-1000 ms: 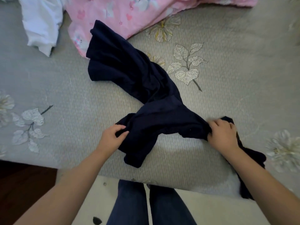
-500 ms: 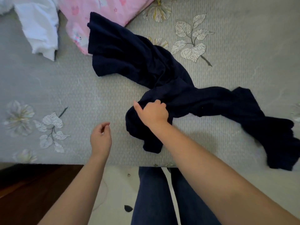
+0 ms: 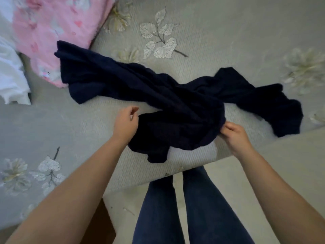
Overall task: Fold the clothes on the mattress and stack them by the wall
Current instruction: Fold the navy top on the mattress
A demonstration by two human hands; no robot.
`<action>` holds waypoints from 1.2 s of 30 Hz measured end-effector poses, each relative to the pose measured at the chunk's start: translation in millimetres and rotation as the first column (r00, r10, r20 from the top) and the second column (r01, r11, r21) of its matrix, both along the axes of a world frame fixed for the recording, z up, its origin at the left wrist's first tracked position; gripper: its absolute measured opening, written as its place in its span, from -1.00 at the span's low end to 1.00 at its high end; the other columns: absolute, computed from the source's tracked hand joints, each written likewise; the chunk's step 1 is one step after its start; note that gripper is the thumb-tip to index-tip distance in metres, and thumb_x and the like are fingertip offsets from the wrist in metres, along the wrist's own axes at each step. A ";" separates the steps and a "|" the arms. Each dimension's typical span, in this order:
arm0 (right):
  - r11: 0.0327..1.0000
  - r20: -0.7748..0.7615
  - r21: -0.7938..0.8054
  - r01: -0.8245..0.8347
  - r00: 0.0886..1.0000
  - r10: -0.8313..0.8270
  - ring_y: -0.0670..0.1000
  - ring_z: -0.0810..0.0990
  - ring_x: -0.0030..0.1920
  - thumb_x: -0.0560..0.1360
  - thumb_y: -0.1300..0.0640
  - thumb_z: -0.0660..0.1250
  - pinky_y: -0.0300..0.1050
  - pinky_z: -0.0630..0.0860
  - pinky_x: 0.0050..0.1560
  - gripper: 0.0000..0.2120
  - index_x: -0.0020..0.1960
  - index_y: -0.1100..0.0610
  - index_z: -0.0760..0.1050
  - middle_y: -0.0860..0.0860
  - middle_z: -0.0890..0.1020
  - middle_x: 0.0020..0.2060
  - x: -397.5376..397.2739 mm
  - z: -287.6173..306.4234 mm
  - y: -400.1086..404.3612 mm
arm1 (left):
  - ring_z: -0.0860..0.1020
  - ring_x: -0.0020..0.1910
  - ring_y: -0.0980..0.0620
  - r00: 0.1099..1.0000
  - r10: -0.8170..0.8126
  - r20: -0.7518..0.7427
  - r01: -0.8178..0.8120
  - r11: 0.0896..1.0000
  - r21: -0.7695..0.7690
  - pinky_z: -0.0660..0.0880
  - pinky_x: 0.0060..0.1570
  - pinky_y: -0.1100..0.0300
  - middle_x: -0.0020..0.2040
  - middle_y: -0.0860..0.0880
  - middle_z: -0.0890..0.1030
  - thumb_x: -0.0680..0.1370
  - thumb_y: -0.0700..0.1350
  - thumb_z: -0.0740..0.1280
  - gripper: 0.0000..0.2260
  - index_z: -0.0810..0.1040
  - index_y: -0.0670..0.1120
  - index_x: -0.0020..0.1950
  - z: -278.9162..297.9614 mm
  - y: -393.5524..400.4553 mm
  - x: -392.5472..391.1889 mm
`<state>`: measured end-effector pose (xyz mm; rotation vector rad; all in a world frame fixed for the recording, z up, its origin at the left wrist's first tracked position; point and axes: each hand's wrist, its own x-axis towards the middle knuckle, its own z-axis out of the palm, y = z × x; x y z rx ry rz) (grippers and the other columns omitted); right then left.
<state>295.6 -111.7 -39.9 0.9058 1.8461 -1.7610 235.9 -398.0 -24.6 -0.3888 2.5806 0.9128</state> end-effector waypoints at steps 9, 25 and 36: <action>0.896 0.349 0.148 0.419 0.825 -0.444 0.04 0.56 -0.18 0.55 -0.05 0.17 -0.08 0.49 -0.09 -0.69 -0.15 0.16 0.50 0.05 0.56 -0.23 64.6 -20.4 66.8 | 0.45 0.13 -0.17 0.775 -0.614 -0.150 0.587 0.787 -0.188 0.31 0.08 0.10 0.14 -0.22 0.52 0.56 -0.21 0.19 -0.73 0.46 -0.22 0.24 -9.9 176.1 -47.8; 0.850 0.116 0.101 0.516 0.843 -0.526 -0.15 0.41 -0.33 0.49 0.27 0.30 -0.45 0.35 -0.40 -0.81 -0.28 0.13 0.38 -0.07 0.45 -0.34 46.8 -8.7 65.5 | 0.47 0.00 -0.10 0.529 -0.839 0.129 0.848 0.521 -0.095 0.23 -0.16 0.32 0.03 -0.21 0.56 0.59 -0.16 0.19 -0.78 0.51 -0.26 0.11 20.3 255.3 -122.5; 0.891 -0.341 0.410 0.198 0.939 -0.052 0.05 0.47 -0.16 0.46 0.28 0.29 -0.13 0.35 -0.16 -0.91 -0.10 0.22 0.57 0.10 0.52 -0.23 -157.0 163.0 184.6 | 0.51 0.02 -0.11 0.797 -0.357 -0.487 0.356 0.929 -0.099 0.28 -0.09 0.26 0.04 -0.24 0.60 0.57 -0.19 0.21 -0.79 0.55 -0.27 0.09 182.3 224.4 -191.8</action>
